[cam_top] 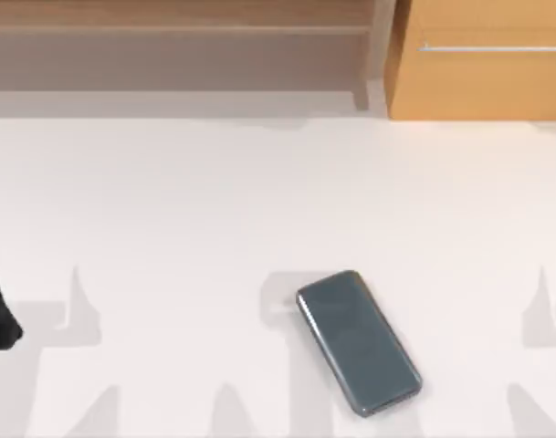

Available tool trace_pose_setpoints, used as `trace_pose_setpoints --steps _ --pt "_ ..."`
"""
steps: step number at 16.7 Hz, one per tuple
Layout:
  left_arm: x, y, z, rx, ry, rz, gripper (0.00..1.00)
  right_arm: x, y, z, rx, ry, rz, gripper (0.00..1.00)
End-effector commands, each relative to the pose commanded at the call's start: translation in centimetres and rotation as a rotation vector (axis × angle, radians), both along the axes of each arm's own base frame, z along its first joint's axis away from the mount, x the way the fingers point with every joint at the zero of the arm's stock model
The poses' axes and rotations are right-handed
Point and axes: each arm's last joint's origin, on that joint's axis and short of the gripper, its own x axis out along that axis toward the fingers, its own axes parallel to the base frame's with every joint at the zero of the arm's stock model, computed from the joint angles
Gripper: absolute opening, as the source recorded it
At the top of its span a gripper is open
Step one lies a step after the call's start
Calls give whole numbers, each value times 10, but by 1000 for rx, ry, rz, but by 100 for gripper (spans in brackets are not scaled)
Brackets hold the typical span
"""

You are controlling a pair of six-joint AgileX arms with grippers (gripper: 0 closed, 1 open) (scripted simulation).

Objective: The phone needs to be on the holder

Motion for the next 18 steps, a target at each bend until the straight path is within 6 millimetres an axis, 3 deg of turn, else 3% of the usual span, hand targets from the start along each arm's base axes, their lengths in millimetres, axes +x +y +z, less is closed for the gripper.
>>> trace_pose_setpoints --steps 4,10,14,18 --pt "0 0 0 0 0 0 100 0 2 6 9 21 18 100" --pt "0 0 0 0 0 0 100 16 22 60 59 281 161 100" --pt "0 0 0 0 0 0 100 60 57 84 38 658 261 100" --pt "0 0 0 0 0 0 100 114 117 72 -64 1070 312 100"
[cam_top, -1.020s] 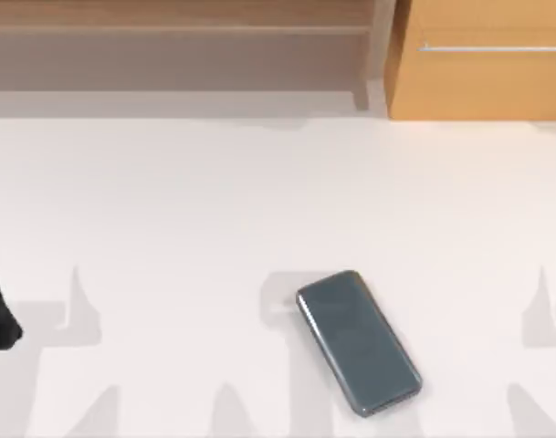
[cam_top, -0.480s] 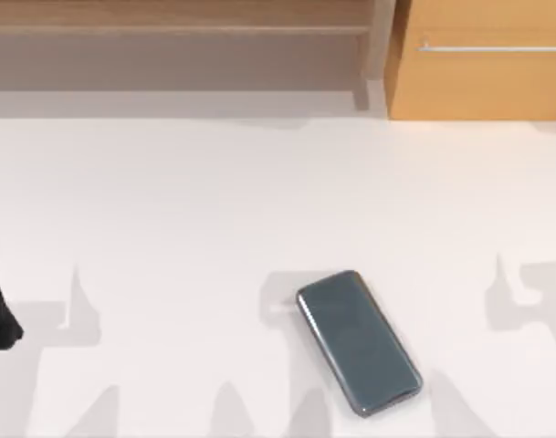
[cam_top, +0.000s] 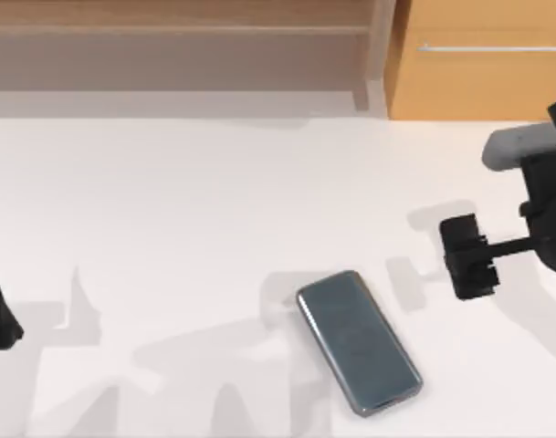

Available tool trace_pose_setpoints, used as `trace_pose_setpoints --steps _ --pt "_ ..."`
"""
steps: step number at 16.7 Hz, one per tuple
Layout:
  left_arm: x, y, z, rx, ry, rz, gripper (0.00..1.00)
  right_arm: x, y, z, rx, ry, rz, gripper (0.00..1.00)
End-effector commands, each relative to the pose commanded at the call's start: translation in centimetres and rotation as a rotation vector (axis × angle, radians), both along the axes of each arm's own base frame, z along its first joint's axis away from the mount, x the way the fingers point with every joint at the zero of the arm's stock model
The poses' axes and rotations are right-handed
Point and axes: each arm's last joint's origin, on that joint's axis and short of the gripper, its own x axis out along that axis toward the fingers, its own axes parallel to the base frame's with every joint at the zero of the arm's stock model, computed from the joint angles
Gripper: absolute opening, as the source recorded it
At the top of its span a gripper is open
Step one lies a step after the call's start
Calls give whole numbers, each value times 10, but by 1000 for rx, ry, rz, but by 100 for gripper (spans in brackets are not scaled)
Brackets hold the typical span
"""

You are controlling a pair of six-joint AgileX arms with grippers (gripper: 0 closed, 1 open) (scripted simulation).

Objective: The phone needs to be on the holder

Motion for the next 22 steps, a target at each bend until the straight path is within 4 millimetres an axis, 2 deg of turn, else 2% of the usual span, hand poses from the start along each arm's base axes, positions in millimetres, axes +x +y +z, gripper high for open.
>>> trace_pose_setpoints --steps 3,6,10,12,17,19,22 --pt "0 0 0 0 0 0 100 26 49 -19 -102 209 60 100" --pt "0 0 0 0 0 0 100 39 93 -35 -180 331 106 100" --pt "0 0 0 0 0 0 100 46 131 -52 -242 407 141 100" --pt "0 0 0 0 0 0 100 46 137 -55 -251 417 146 100" --pt "0 0 0 0 0 0 100 47 135 -55 -249 417 144 100" --pt "0 0 0 0 0 0 100 48 136 -67 -253 420 145 100" --pt "0 0 0 0 0 0 100 50 139 -99 -248 414 147 100"
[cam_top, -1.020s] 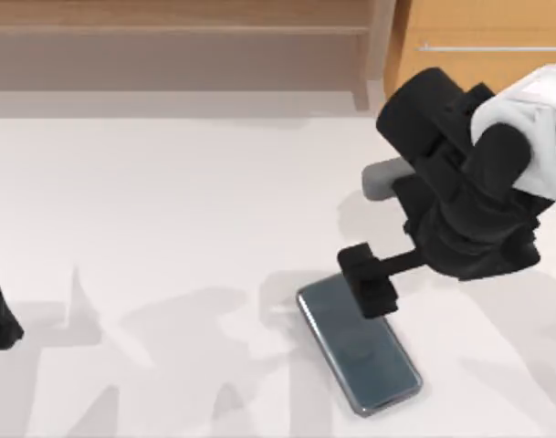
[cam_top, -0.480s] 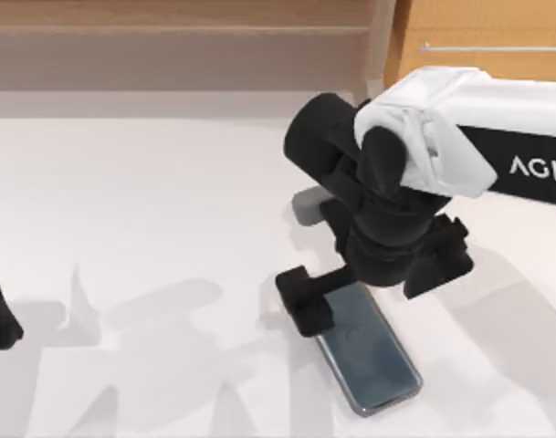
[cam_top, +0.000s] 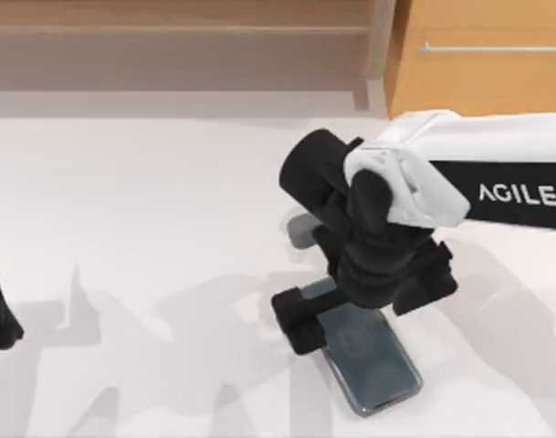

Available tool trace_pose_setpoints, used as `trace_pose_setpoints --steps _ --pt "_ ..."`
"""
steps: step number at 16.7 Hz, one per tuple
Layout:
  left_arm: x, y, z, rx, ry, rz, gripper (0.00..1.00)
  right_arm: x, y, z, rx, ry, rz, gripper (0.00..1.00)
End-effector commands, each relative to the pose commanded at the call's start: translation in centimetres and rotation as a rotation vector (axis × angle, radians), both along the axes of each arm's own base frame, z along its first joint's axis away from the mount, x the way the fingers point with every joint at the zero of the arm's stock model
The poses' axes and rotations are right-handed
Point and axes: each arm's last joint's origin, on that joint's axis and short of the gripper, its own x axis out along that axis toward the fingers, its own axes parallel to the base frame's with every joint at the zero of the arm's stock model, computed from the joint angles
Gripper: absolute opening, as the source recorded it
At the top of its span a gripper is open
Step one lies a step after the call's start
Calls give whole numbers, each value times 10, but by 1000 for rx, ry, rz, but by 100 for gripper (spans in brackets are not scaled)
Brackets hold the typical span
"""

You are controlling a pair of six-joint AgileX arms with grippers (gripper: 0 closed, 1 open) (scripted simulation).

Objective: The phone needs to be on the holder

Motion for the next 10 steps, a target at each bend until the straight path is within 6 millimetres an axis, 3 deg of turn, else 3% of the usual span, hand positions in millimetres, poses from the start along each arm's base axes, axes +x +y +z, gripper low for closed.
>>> trace_pose_setpoints --steps 4,8,10 --pt "0 0 0 0 0 0 100 -1 -1 -34 -2 2 0 100" --pt "0 0 0 0 0 0 100 -1 -1 -36 -3 3 0 100" --pt "0 0 0 0 0 0 100 -1 -1 -36 -3 3 0 85"
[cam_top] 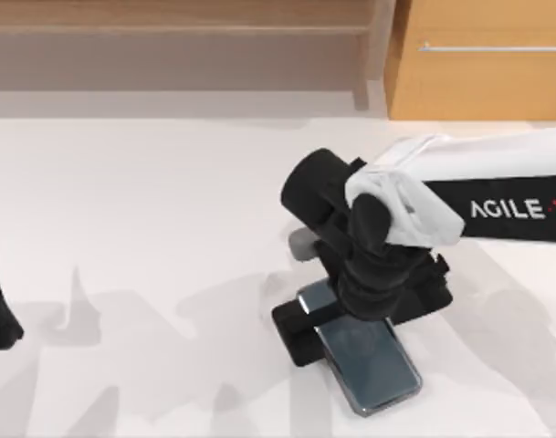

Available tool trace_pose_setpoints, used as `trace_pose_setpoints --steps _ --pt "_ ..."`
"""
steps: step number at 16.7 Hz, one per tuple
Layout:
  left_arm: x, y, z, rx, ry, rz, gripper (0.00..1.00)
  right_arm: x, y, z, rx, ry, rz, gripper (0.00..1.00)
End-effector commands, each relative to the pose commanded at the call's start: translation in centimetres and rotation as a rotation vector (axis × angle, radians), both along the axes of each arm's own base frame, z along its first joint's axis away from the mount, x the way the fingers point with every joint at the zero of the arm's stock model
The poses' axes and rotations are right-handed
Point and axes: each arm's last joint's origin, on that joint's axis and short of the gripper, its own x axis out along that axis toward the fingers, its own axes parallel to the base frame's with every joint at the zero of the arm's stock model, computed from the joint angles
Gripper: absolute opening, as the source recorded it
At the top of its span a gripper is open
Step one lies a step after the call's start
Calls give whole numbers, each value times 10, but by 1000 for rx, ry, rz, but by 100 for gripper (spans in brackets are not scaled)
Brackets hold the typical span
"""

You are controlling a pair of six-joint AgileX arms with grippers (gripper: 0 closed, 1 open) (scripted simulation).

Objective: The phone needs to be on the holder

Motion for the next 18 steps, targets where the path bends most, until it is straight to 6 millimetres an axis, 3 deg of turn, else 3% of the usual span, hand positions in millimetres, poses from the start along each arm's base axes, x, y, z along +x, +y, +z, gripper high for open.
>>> trace_pose_setpoints --steps 11,18 --pt "0 0 0 0 0 0 100 0 0 0 0 0 0 2" --pt "0 0 0 0 0 0 100 0 0 0 0 0 0 0"
